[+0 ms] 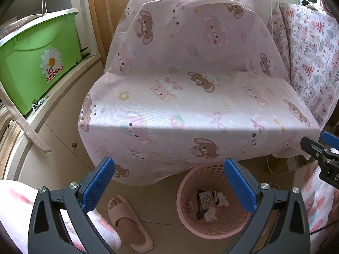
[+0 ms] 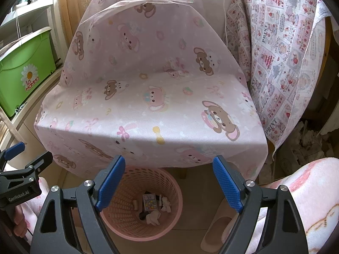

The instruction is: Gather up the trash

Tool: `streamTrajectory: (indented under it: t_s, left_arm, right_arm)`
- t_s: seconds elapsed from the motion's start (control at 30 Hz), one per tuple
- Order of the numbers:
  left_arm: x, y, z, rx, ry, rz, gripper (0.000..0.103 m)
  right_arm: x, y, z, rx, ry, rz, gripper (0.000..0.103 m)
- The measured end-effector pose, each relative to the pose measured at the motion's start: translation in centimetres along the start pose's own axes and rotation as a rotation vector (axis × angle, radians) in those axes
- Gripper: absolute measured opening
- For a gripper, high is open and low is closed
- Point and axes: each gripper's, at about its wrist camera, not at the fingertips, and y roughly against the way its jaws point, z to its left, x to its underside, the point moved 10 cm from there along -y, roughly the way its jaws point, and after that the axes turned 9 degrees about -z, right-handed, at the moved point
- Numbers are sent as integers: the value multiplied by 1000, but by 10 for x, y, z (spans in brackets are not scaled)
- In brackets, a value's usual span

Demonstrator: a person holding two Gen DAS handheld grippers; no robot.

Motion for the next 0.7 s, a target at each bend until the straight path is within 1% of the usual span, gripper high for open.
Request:
streamTrajectory:
  t_s: [0.7]
  left_arm:
    - [0, 0, 0, 6, 1, 1, 102]
  right_arm:
    - [0, 0, 0, 0, 2, -1, 86]
